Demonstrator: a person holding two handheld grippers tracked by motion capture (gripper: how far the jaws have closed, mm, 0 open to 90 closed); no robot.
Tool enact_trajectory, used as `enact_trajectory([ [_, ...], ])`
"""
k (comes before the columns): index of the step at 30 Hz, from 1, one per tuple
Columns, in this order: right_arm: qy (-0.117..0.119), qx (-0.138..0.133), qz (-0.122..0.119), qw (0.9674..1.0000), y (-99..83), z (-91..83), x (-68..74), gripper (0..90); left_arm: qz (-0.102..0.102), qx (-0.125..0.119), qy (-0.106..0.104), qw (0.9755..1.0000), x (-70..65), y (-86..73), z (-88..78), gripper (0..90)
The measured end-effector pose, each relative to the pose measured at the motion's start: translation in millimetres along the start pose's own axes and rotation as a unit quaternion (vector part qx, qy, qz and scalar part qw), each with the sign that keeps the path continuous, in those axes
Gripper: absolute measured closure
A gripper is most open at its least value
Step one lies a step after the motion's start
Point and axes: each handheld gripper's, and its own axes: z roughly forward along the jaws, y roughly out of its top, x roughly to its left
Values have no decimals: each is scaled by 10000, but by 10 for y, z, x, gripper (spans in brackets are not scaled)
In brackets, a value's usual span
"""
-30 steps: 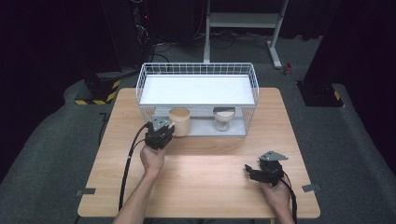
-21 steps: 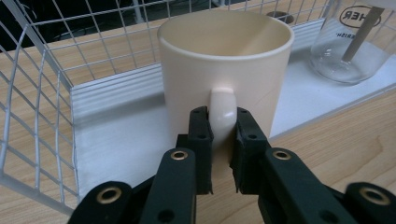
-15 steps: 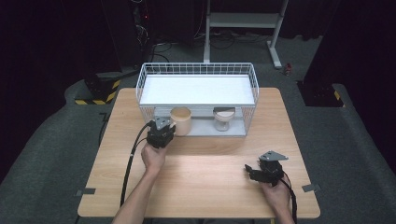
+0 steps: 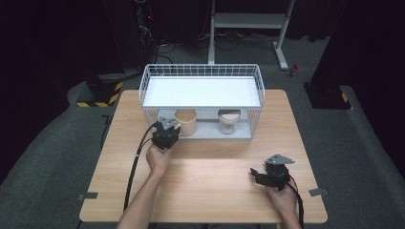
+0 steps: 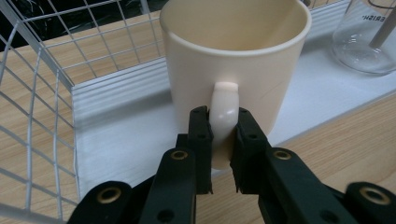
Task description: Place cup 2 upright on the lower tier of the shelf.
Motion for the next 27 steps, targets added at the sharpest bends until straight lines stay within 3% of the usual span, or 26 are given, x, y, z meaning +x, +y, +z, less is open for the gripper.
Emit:
enact_trajectory([
  [8, 1, 1, 0, 10000, 0, 0, -1, 287, -94, 20, 46, 9999, 18, -3, 56, 800],
  [23, 1, 1, 0, 10000, 0, 0, -1, 287, -40, 54, 117, 9999, 5, 44, 117, 789],
  [25, 1, 1, 0, 10000, 0, 0, -1, 287, -59, 47, 155, 9999, 10, 40, 99, 673],
  [27, 2, 2, 1, 10000, 0, 0, -1, 287, -94, 36, 182, 9998, 26, 36, 74, 641],
])
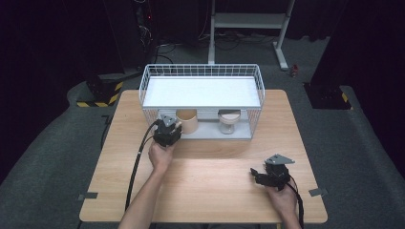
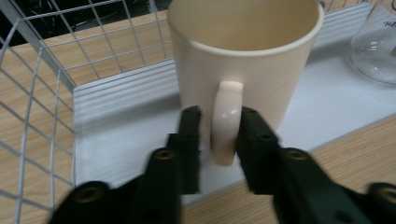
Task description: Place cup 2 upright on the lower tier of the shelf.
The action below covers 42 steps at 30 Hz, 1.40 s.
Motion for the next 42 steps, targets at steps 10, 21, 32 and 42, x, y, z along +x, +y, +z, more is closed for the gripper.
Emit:
enact_trajectory([
  [10, -1, -1, -1, 10000, 0, 0, -1, 287, -147, -173, -74, 9997, 79, -39, -177, 471],
  [21, 0, -1, 1, 10000, 0, 0, -1, 287, -212, -333, -275, 9988, 145, -115, -399, 397],
  [32, 0, -1, 1, 10000, 0, 0, 0, 287, -396, -446, -501, 9970, 237, -183, -594, 353],
  [42, 0, -1, 2, 10000, 0, 0, -1, 287, -369, -543, -561, 9963, 248, -197, -733, 355],
])
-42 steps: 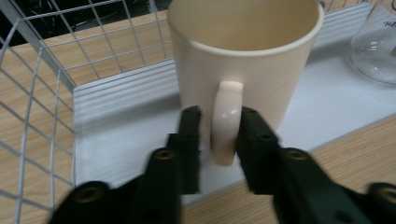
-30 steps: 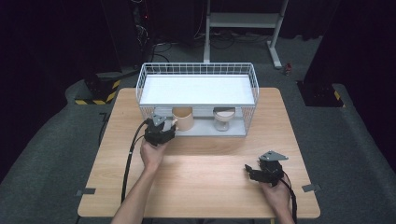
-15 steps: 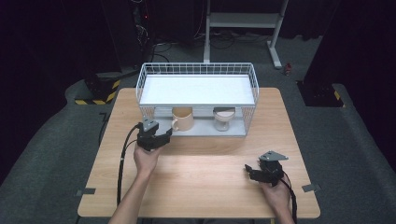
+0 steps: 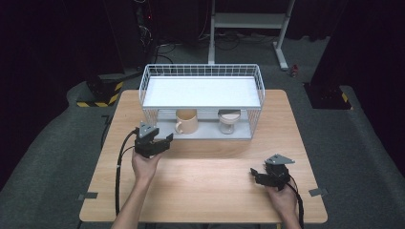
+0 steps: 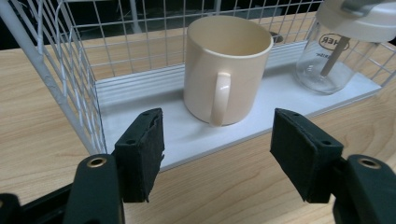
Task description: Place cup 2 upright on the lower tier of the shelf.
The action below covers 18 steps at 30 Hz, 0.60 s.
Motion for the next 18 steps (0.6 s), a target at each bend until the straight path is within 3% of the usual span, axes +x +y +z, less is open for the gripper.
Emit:
enact_trajectory([
  [5, -2, 0, -2, 10000, 0, 0, 0, 286, -224, -18, -59, 9997, 41, -96, -103, 348],
  [9, -1, 0, 0, 10000, 0, 0, 0, 286, -283, 3, -128, 9995, 59, -153, -156, 344],
  [18, -1, 2, -1, 10000, 0, 0, 0, 287, -216, 63, -236, 9995, 25, -186, -217, 325],
])
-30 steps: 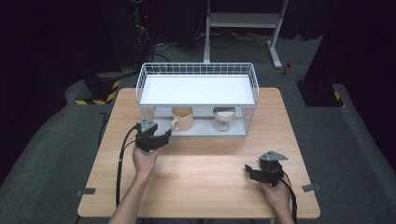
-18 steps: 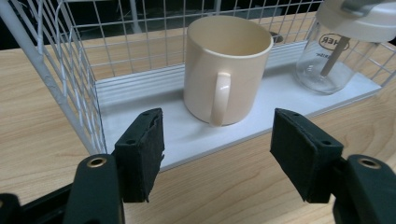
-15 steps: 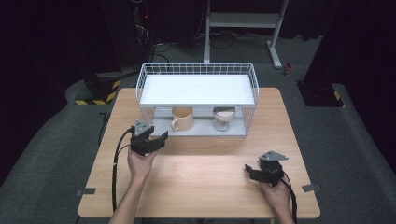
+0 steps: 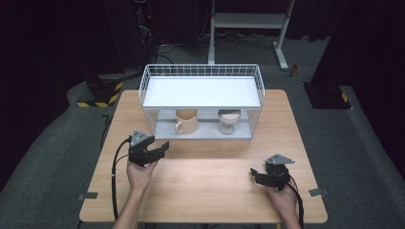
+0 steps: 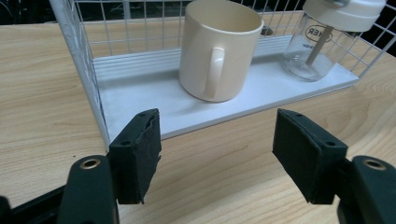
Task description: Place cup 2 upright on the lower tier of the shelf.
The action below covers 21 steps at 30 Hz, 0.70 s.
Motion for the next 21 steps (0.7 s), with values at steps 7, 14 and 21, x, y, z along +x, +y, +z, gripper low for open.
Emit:
enact_trajectory([
  [7, 0, 0, 1, 10000, 0, 0, 1, 286, 111, 52, -42, 9999, -32, -6, -58, 314],
  [14, 0, -1, 1, 10000, 0, 0, 1, 286, 106, 41, -108, 9999, -35, -53, -147, 294],
  [21, -5, 0, 7, 10000, -1, -1, 2, 286, 11, 73, -132, 9999, 1, -119, -247, 284],
])
